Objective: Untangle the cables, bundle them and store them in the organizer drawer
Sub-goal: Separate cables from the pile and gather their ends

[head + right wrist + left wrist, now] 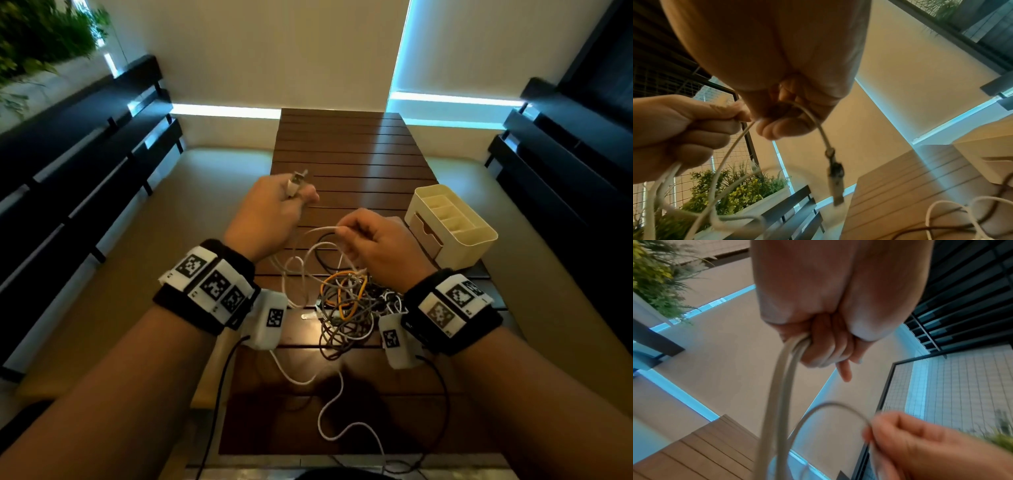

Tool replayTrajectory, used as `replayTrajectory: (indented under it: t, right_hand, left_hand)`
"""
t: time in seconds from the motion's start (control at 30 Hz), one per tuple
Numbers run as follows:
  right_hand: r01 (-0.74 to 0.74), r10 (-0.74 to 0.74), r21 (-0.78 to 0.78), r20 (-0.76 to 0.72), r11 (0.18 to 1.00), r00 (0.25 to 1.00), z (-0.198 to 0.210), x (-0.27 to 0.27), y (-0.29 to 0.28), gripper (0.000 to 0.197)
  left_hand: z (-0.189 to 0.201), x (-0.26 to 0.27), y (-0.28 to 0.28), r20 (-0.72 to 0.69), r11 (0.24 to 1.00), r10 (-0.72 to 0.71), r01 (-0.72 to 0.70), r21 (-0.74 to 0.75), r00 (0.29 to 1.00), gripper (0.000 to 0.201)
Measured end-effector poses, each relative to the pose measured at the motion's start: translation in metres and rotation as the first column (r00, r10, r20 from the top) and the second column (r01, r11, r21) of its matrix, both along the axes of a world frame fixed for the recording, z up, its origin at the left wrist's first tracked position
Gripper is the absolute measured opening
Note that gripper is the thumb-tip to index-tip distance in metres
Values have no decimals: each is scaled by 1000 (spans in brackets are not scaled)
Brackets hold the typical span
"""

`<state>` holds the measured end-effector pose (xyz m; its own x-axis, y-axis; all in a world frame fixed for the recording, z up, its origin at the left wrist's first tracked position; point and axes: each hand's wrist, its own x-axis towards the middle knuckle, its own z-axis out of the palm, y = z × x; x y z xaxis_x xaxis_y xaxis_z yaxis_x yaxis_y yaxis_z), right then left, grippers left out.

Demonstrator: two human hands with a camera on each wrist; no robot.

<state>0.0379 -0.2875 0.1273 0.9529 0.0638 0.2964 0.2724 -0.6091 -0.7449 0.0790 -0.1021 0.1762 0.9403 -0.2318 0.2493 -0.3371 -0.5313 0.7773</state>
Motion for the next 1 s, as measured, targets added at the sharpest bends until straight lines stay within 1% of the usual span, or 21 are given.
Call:
replayTrajectory:
  t: [0.1, 0.2, 0.27, 0.37, 0.43, 0.5, 0.57, 0.6, 0.63, 0.7, 0.73, 0.8, 0.83, 0.87, 0.9, 0.93, 0.97, 1.0]
  right_hand:
    - [47, -45, 4, -198, 999, 979, -4, -14, -14, 12]
    - [23, -57, -86, -413, 996, 909, -11, -31, -30, 12]
    - [32, -80, -102, -503, 994, 860, -19, -42, -34, 12]
    - [27, -57, -57, -612, 998, 789, -34, -54, -29, 11]
    - [-12, -23, -49, -646, 999, 763, -42, -57, -25, 10]
    - [-43, -8, -61, -657, 997, 754, -46, -57, -22, 10]
    - [-49, -10, -74, -639, 996, 769, -48, -56, -21, 11]
    - [-46, -17, -84, -621, 995, 784, -48, -55, -20, 11]
    - [-43, -25, -101, -595, 994, 803, -50, -54, -20, 11]
    - [-34, -68, -182, -529, 983, 846, -53, -53, -20, 12]
    - [-29, -94, -227, -509, 974, 855, -54, -54, -21, 13]
    - [-42, -116, -284, -515, 958, 849, -54, -58, -21, 13]
    - [-78, -110, -310, -545, 948, 831, -55, -64, -23, 13]
    - [-172, -90, -365, -600, 915, 795, -54, -71, -24, 15]
    - [-318, -66, -420, -684, 850, 727, -53, -80, -28, 19]
    - [-484, -45, -422, -787, 766, 615, -52, -91, -32, 22]
    - [-613, -53, -368, -882, 699, 469, -52, -101, -38, 25]
    - [-655, -85, -277, -947, 703, 310, -47, -111, -42, 26]
  left_hand:
    - [4, -1, 8, 20, 999, 39, -39, -30, 999, 27]
    - [4, -2, 14, 34, 998, 64, -64, -26, 997, 27]
    - [1, -2, 14, 34, 997, 62, -60, -57, 997, 26]
    - [-9, -5, 3, 22, 996, 22, -20, -84, 1000, 24]
    - [-19, -6, -6, 10, 996, -22, 23, -91, 1000, 23]
    - [-29, -8, -15, -27, 991, -94, 90, -103, 995, 24]
    - [-38, -12, -24, -124, 973, -182, 160, -166, 975, 18]
    - [-41, -14, -29, -197, 956, -225, 177, -234, 954, 13]
    - [-42, -18, -34, -274, 937, -261, 174, -304, 926, 13]
    - [-43, -23, -43, -378, 901, -320, 156, -404, 869, 24]
    - [-42, -25, -47, -397, 889, -344, 159, -429, 851, 29]
    - [-39, -31, -52, -399, 889, -352, 170, -425, 847, 34]
    - [-38, -34, -53, -392, 893, -352, 179, -414, 850, 34]
    - [-36, -36, -53, -383, 891, -359, 191, -411, 851, 33]
    - [-35, -39, -53, -374, 889, -367, 202, -412, 852, 32]
    - [-33, -41, -53, -370, 884, -375, 207, -420, 850, 31]
    - [-32, -43, -52, -369, 876, -383, 206, -437, 847, 31]
    - [-31, -45, -51, -368, 863, -392, 199, -465, 843, 31]
